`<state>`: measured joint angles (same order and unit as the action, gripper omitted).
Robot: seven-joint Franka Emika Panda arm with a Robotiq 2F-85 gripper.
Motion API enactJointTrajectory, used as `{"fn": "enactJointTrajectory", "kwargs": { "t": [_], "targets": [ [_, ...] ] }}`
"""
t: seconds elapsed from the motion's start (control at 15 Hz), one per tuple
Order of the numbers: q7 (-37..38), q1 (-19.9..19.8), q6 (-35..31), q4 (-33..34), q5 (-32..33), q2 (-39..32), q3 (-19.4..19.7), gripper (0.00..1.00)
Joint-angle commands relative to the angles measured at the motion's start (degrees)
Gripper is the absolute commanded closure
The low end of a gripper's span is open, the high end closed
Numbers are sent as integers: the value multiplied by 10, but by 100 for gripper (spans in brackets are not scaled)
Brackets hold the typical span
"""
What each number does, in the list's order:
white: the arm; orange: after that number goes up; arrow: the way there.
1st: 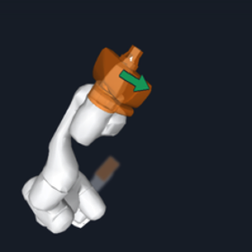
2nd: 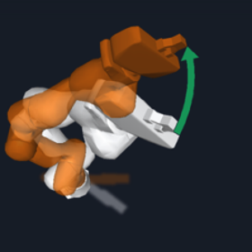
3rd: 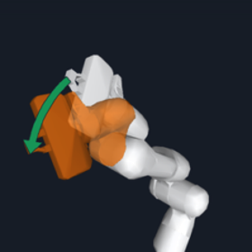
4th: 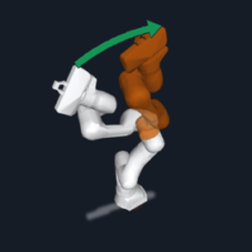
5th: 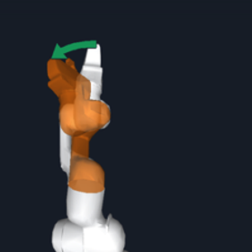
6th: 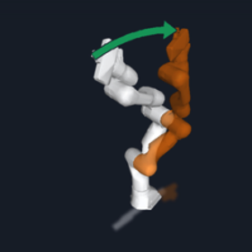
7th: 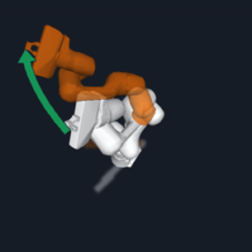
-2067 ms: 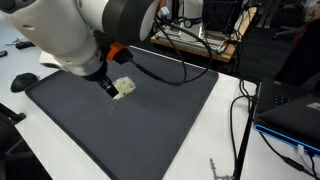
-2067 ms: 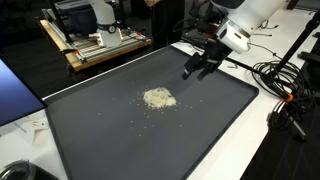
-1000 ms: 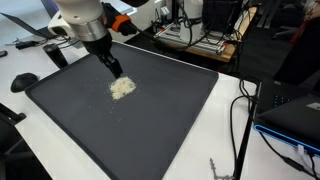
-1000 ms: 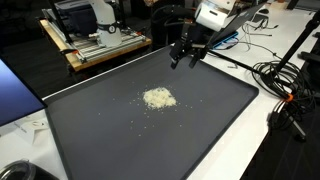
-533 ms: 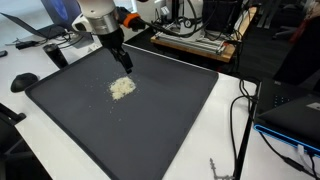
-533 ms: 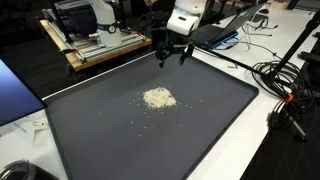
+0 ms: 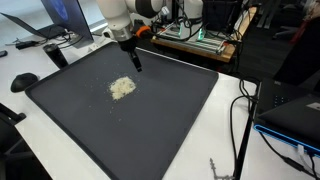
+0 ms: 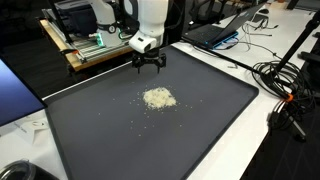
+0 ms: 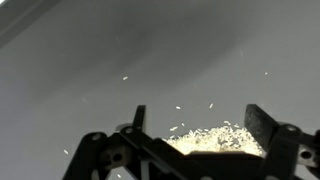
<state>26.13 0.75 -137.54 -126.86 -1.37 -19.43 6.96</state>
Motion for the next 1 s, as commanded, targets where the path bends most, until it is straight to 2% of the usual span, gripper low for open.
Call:
{"fn": "enactJointTrajectory", "kwargs": {
  "t": [0.0, 0.2, 0.4, 0.47, 0.93],
  "targets": [
    [41, -8, -69, -58, -52, 25, 1, 0],
    [94, 3, -96, -64, -56, 25, 14, 0],
    [152, 5, -83, -49, -56, 24, 18, 0],
    [200, 18, -76, -38, -34, 21, 31, 0],
    [329, 38, -73, 28, -20, -1, 26, 0]
  ]
}}
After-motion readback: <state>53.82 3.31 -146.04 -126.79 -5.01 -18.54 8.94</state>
